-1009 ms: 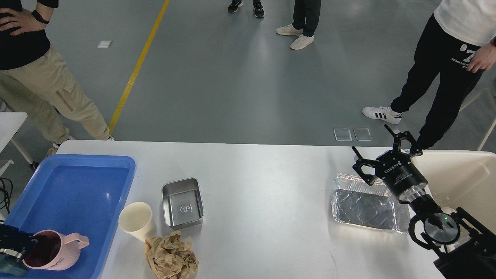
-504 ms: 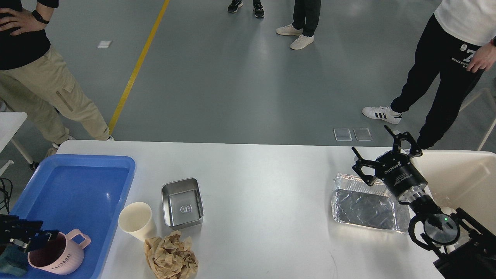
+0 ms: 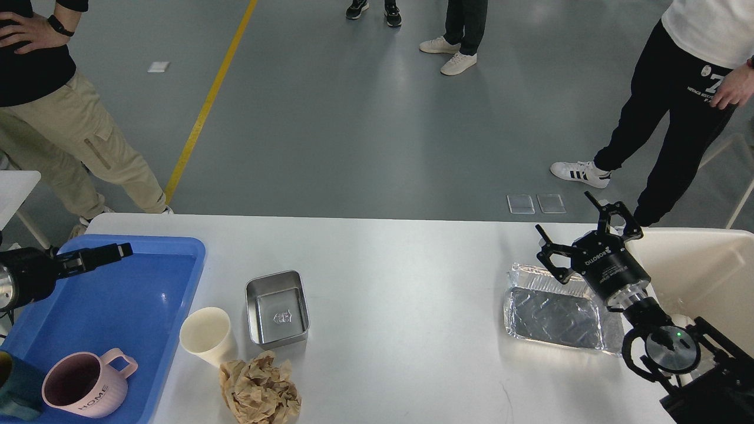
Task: Tidy desktop
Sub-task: 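Withdraw the left gripper from the blue tray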
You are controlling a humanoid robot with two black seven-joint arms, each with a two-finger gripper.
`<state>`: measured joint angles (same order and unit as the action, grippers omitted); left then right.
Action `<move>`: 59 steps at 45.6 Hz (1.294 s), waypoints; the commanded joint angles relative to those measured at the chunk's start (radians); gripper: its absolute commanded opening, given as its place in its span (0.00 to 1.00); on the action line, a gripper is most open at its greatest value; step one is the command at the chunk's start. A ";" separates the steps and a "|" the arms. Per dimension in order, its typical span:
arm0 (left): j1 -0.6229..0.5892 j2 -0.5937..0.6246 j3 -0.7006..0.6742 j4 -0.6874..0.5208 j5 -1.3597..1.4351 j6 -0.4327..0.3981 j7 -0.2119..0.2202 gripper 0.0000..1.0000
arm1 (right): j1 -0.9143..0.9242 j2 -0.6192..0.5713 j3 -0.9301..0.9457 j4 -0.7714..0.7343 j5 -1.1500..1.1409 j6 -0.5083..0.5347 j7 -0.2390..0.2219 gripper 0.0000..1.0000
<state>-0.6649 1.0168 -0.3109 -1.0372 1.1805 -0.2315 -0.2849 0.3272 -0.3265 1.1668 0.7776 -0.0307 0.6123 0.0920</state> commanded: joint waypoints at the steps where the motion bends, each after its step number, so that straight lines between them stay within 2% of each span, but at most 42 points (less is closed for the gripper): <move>1: -0.002 -0.032 -0.060 -0.004 -0.165 -0.005 0.035 0.97 | -0.002 0.001 0.001 0.003 0.000 0.000 0.000 1.00; 17: 0.022 -0.012 -0.160 -0.124 -0.584 -0.025 0.036 0.97 | -0.005 0.001 -0.004 0.003 0.000 -0.002 0.000 1.00; 20: 0.025 0.019 -0.160 -0.159 -0.637 -0.022 0.050 0.97 | -0.007 0.001 -0.004 0.003 0.000 -0.002 0.000 1.00; 31: 0.051 0.140 -0.123 -0.300 -0.676 -0.003 0.237 0.97 | -0.007 0.001 -0.004 0.002 0.000 -0.002 0.000 1.00; 37: 0.048 0.267 -0.051 -0.397 -0.674 0.000 0.312 0.97 | -0.008 0.003 -0.006 0.003 -0.002 -0.005 0.000 1.00; 43: 0.048 0.371 -0.048 -0.504 -0.683 0.000 0.317 0.97 | -0.007 0.011 -0.007 0.003 -0.003 -0.006 0.000 1.00; 50: 0.053 0.509 -0.036 -0.642 -0.734 0.023 0.302 0.97 | -0.010 0.011 -0.009 0.003 -0.014 -0.008 0.002 1.00; 59: 0.053 0.569 0.004 -0.661 -0.783 0.027 0.296 0.97 | -0.016 0.003 -0.007 0.003 -0.014 -0.008 0.000 1.00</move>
<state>-0.6122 1.5627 -0.3285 -1.6928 0.4085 -0.2050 0.0155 0.3122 -0.3207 1.1585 0.7806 -0.0442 0.6043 0.0926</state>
